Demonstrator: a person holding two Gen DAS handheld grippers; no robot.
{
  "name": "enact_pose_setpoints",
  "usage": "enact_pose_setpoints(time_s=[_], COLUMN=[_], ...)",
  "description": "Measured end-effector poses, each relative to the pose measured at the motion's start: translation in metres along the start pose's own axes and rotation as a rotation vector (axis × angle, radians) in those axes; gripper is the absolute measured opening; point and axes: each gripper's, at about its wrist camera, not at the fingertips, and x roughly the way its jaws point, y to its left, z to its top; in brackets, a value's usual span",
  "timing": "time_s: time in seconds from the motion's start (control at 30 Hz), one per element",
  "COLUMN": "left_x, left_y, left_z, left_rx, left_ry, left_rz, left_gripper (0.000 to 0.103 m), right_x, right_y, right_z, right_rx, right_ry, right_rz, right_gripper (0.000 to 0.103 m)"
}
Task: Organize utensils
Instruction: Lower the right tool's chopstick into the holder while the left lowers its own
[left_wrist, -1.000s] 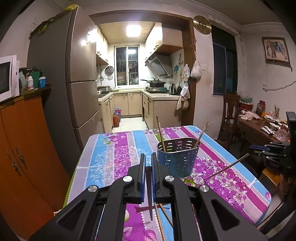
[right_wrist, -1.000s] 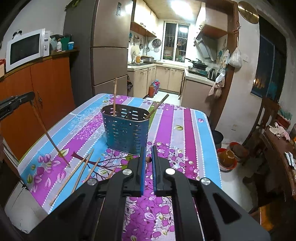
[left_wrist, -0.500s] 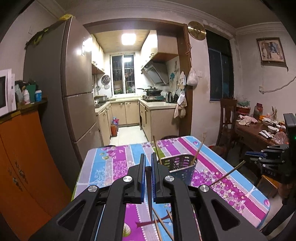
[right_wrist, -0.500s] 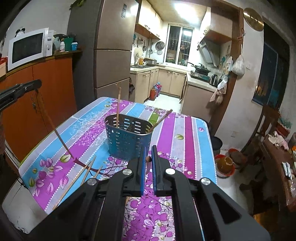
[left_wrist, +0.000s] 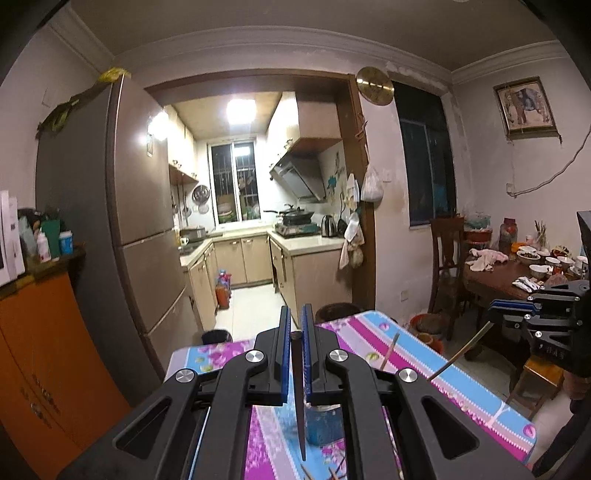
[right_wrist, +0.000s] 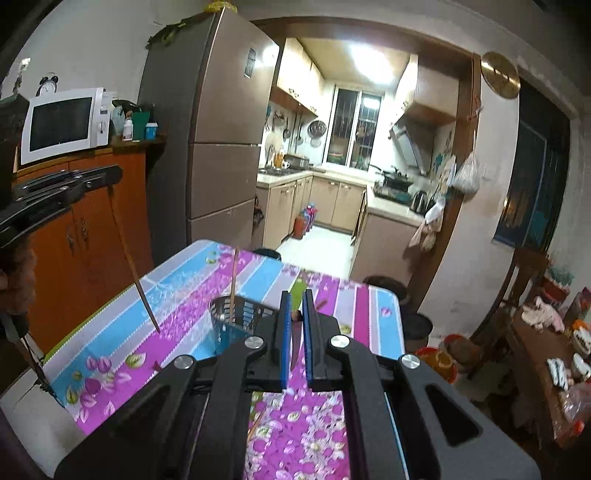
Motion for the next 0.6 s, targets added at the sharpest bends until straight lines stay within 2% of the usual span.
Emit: enact_pose_setpoints(time_s=[0.33, 0.6], left_x=[0.035, 0.078], left_y=[-0.019, -0.027], left_z=[0.042, 0.056], left_rx=[0.037, 0.037], left_ry=[-0.043, -0.043], left_rz=[-0.022, -0.045], left_gripper=[0.007, 0.007], right_x=[0.01, 0.036], right_y=[-0.002, -0.006], right_z=[0.04, 0.055], right_rx=[-0.019, -0.005], right_ry=[-0.054, -0.06], right_rz=[0.012, 0.041], right_gripper=[0.004, 0.004])
